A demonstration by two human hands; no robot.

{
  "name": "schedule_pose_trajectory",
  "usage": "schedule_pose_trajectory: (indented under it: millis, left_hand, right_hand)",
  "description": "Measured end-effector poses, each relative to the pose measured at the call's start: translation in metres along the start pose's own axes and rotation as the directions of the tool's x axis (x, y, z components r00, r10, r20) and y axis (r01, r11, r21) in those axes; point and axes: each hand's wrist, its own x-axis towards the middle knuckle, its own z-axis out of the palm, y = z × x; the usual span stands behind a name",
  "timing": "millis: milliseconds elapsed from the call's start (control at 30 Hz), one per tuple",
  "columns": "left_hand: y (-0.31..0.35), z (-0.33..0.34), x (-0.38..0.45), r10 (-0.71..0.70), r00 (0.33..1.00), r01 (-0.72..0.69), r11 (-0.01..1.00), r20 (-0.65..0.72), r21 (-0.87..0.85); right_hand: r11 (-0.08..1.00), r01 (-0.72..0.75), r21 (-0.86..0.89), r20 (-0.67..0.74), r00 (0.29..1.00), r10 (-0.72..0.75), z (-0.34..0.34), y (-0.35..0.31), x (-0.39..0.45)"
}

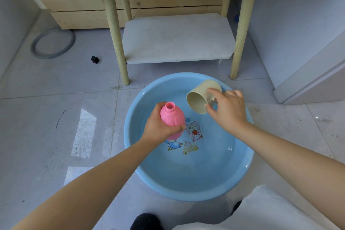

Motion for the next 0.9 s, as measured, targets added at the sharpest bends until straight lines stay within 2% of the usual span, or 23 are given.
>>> schedule_pose_trajectory:
  millis: [133, 267, 433, 500, 633, 733, 800, 900]
  left_hand:
    - [0.001, -0.002, 0.001, 0.004, 1.0, -0.004, 1.0, -0.028, -0.017]
    - [-0.001, -0.003, 0.002, 0.007, 0.999, -0.008, 1.0, -0.034, -0.009]
    - [-0.003, -0.002, 0.001, 0.005, 1.0, -0.005, 1.0, -0.024, 0.006]
    - [-0.003, -0.002, 0.0, 0.002, 1.0, -0.002, 1.0, -0.025, 0.017]
    - [-0.001, -0.001, 0.001, -0.004, 1.0, 0.004, 1.0, -0.023, 0.019]
    - [-0.001, -0.001, 0.001, -0.004, 1.0, 0.005, 1.0, -0.027, 0.022]
    - [-0.001, -0.001, 0.001, -0.004, 1.0, 0.005, 1.0, -0.029, 0.021]
    - [-0.001, -0.001, 0.001, -0.007, 1.0, 0.007, 1.0, -0.027, 0.027]
  right_hand:
    - [0.986, 0.058, -0.156, 0.125, 0.991, -0.039, 0.011, 0.009, -0.01]
    - [0.958, 0.163, -0.237, 0.219, 0.969, -0.11, 0.02, 0.017, -0.016]
    - [0.941, 0.248, -0.229, 0.363, 0.919, -0.154, 0.027, 0.018, -0.022]
    - [0.956, 0.228, -0.186, 0.416, 0.899, -0.134, 0.025, 0.017, -0.024]
    - [0.996, 0.057, -0.061, 0.412, 0.911, -0.027, 0.021, 0.014, -0.026]
    - [0.988, -0.148, 0.045, 0.43, 0.895, 0.114, 0.019, 0.015, -0.02]
    - [0.917, -0.361, 0.17, 0.462, 0.851, 0.25, 0.015, 0.016, -0.016]
    - [0.736, -0.608, 0.298, 0.529, 0.747, 0.402, 0.013, 0.021, -0.01]
